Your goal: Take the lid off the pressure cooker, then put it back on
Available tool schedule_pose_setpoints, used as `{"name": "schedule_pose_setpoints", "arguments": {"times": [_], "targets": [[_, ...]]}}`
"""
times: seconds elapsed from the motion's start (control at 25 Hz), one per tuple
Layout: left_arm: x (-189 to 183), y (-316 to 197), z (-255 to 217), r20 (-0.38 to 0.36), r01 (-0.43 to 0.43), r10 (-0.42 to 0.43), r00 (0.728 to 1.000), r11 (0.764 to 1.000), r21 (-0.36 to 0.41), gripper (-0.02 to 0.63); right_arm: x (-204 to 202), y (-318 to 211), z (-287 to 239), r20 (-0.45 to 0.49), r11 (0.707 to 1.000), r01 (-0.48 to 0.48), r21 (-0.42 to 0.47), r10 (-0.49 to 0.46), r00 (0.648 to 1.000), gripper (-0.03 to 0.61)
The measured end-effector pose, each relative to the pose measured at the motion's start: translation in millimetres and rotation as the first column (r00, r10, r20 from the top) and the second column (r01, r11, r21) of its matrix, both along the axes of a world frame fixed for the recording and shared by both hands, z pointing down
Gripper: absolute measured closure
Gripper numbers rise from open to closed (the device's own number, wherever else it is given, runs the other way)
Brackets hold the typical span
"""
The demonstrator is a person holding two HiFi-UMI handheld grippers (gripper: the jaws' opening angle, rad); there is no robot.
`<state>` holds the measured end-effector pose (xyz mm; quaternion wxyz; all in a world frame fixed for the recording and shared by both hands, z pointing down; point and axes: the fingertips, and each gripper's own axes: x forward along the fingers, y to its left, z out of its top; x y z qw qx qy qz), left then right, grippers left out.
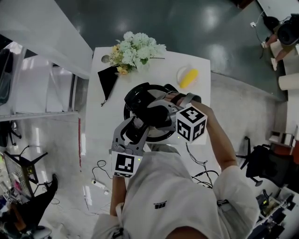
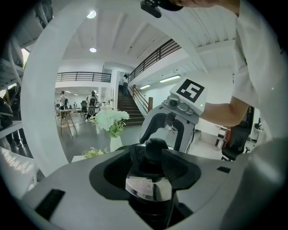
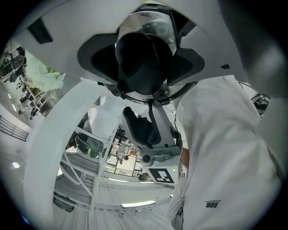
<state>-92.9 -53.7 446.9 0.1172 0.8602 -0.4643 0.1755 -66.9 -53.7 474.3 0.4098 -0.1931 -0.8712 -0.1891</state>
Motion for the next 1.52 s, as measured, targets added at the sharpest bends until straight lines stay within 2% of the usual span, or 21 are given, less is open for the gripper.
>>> {"name": "schedule_pose_setpoints", "arguments": {"times": [0.32,0.52,0.76,1.2,1.36,1.52], "targets": [[-2,-2,1,-0.007,-0.001,0.001,1.000,1.000,0.001,0.383,-7,0,11,-0.047,0.998,0.031,-0.062,-0.034,0.998,0.247],[-4,-4,2,-0.009,-0.004,0.004,1.000,1.000,0.004,0.383,-7,1,12,-0.069,0.998,0.043,-0.054,-0.047,0.997,0.253],[-9,-7,2,-0.004,-0.009,0.009,1.000,1.000,0.007,0.383,-7,0,14,-0.113,1.000,0.006,-0.028,-0.009,0.994,0.255],[-21,-10,3,0.002,-0.028,0.028,1.000,1.000,0.004,0.383,-13,-3,14,-0.121,0.989,-0.142,-0.039,0.137,0.983,0.253],[-22,-13,4,0.001,-0.037,0.037,0.999,0.999,0.005,0.383,-14,-8,14,-0.120,0.970,-0.237,-0.045,0.230,0.966,0.253],[-23,-13,5,0.003,-0.051,0.051,0.999,0.999,0.006,0.383,-15,-12,15,-0.117,0.939,-0.340,-0.048,0.332,0.936,0.253]]}}
